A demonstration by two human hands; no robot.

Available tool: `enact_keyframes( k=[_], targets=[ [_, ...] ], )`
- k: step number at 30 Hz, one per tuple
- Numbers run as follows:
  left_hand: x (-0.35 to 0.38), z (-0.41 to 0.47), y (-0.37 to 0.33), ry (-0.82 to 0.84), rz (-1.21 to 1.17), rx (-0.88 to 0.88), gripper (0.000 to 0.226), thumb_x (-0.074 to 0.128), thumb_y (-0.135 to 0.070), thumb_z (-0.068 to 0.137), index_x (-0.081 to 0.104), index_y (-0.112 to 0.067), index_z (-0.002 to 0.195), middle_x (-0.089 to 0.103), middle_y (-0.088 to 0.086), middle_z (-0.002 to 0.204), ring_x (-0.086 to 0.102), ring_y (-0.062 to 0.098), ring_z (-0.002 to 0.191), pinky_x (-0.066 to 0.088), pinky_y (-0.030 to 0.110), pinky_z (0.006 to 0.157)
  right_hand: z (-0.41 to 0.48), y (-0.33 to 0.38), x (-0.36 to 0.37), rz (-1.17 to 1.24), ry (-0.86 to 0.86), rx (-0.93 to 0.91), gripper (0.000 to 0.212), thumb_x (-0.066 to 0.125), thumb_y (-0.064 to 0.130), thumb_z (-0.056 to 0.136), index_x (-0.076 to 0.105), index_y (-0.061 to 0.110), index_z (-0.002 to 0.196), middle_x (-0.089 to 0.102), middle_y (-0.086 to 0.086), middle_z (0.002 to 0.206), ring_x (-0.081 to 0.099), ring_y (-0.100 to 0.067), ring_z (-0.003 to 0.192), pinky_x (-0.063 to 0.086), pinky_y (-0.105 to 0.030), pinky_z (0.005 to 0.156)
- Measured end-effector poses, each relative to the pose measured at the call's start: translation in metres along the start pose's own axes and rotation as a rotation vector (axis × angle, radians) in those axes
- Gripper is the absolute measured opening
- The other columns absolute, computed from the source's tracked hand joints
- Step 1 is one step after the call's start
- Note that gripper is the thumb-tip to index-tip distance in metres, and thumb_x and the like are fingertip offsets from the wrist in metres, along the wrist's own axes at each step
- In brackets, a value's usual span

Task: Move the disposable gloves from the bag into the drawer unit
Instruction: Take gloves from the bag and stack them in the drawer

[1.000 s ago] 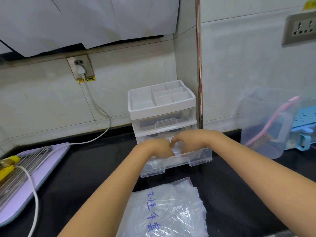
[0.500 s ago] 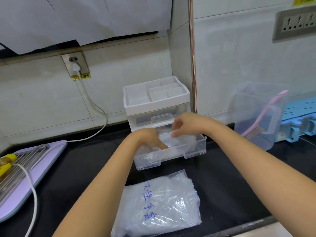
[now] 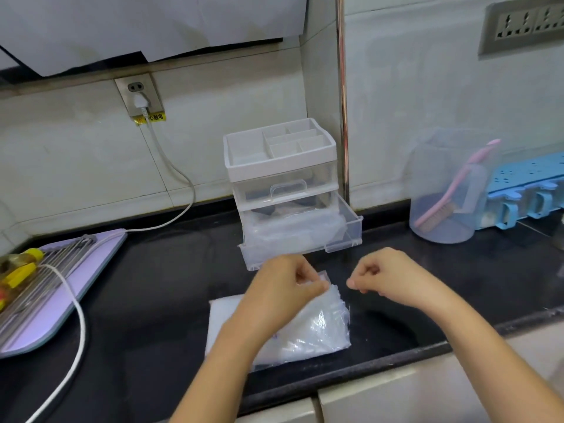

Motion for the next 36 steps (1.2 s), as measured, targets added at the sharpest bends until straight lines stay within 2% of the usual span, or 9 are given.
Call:
enact_keyframes(
  k=[4, 7, 10, 16, 20, 24, 27, 30, 36],
  targets=[
    [0.039, -0.012, 0.015, 0.09, 0.037, -0.001, 0.048, 0.071, -0.045, 0.079, 0.052, -0.032, 0.122, 0.047, -0.017, 0.126, 0.044, 0.0, 0.114, 0.031, 0.015, 0.085, -0.017, -0.02, 0.029, 0.105, -0.025, 0.11, 0.03, 0.066, 0.045, 0.085, 0.071, 0.022, 0.066, 0.067, 0.007, 0.066, 0.056, -0.002, 0.06, 0.037, -0.015, 0.055],
    [0.056, -0.017, 0.019, 0.106, 0.028, 0.041, 0.067, 0.07, -0.045, 0.08, 0.04, -0.028, 0.137, 0.039, -0.014, 0.14, 0.036, 0.002, 0.126, 0.027, 0.012, 0.092, -0.028, -0.021, 0.041, 0.162, -0.065, 0.111, 0.034, 0.063, 0.05, 0.085, 0.074, 0.021, 0.069, 0.067, 0.006, 0.065, 0.058, -0.005, 0.062, 0.041, -0.017, 0.057],
    [0.067, -0.02, 0.021, 0.086, 0.02, 0.065, 0.069, 0.069, -0.043, 0.082, 0.035, -0.025, 0.14, 0.034, -0.011, 0.143, 0.032, 0.004, 0.13, 0.027, 0.013, 0.098, -0.031, -0.019, 0.051, 0.187, -0.09, 0.105, 0.036, 0.065, 0.046, 0.084, 0.072, 0.018, 0.063, 0.064, 0.003, 0.059, 0.052, -0.009, 0.056, 0.04, -0.023, 0.056],
    [0.075, -0.021, 0.022, 0.057, 0.059, 0.144, 0.064, 0.063, -0.04, 0.088, 0.035, -0.028, 0.144, 0.029, -0.007, 0.149, 0.019, 0.009, 0.14, 0.016, 0.018, 0.11, -0.036, -0.016, 0.058, 0.216, -0.095, 0.079, 0.032, 0.066, 0.028, 0.086, 0.067, 0.01, 0.06, 0.048, 0.001, 0.053, 0.036, -0.008, 0.048, 0.031, -0.019, 0.048],
    [0.078, -0.021, 0.025, 0.086, 0.08, 0.117, 0.057, 0.057, -0.043, 0.091, 0.037, -0.034, 0.143, 0.02, -0.006, 0.155, 0.007, 0.01, 0.144, 0.013, 0.023, 0.113, -0.038, -0.02, 0.055, 0.192, -0.111, 0.05, 0.031, 0.065, 0.032, 0.088, 0.064, 0.01, 0.066, 0.051, 0.004, 0.058, 0.036, -0.004, 0.046, 0.03, -0.014, 0.045],
    [0.076, -0.02, 0.024, 0.079, 0.125, 0.11, 0.058, 0.056, -0.044, 0.09, 0.036, -0.032, 0.143, 0.02, -0.005, 0.155, 0.007, 0.012, 0.144, 0.01, 0.024, 0.114, -0.039, -0.021, 0.05, 0.156, -0.109, 0.036, 0.03, 0.062, 0.033, 0.09, 0.063, 0.011, 0.07, 0.049, 0.002, 0.06, 0.04, -0.009, 0.054, 0.033, -0.02, 0.052],
    [0.075, -0.017, 0.023, 0.045, 0.219, 0.13, 0.062, 0.058, -0.041, 0.088, 0.034, -0.029, 0.144, 0.022, -0.003, 0.154, 0.008, 0.015, 0.144, -0.005, 0.022, 0.113, -0.039, -0.021, 0.043, 0.139, -0.139, 0.029, 0.029, 0.061, 0.03, 0.091, 0.061, 0.01, 0.07, 0.048, 0.002, 0.059, 0.04, -0.009, 0.054, 0.033, -0.02, 0.052],
    [0.074, -0.016, 0.022, 0.029, 0.301, 0.16, 0.067, 0.06, -0.04, 0.086, 0.031, -0.027, 0.146, 0.021, -0.001, 0.154, 0.006, 0.015, 0.146, -0.017, 0.023, 0.109, -0.039, -0.023, 0.037, 0.161, -0.216, 0.037, 0.029, 0.061, 0.027, 0.091, 0.059, 0.007, 0.07, 0.046, 0.004, 0.057, 0.039, -0.009, 0.054, 0.032, -0.018, 0.051],
    [0.073, -0.016, 0.025, 0.06, 0.326, 0.181, 0.066, 0.056, -0.034, 0.089, 0.027, -0.027, 0.148, 0.016, 0.003, 0.158, 0.004, 0.015, 0.147, -0.019, 0.025, 0.111, -0.037, -0.038, 0.024, 0.314, -0.422, 0.079, 0.028, 0.061, 0.026, 0.091, 0.062, 0.013, 0.066, 0.058, 0.001, 0.064, 0.05, -0.015, 0.064, 0.041, -0.028, 0.062]
  ],
)
Point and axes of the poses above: each hand's wrist, its own z-axis towards the middle knuckle, its own x-axis out of the palm, y = z × x, the point moved 1 cm from there along z, towards the middle knuckle
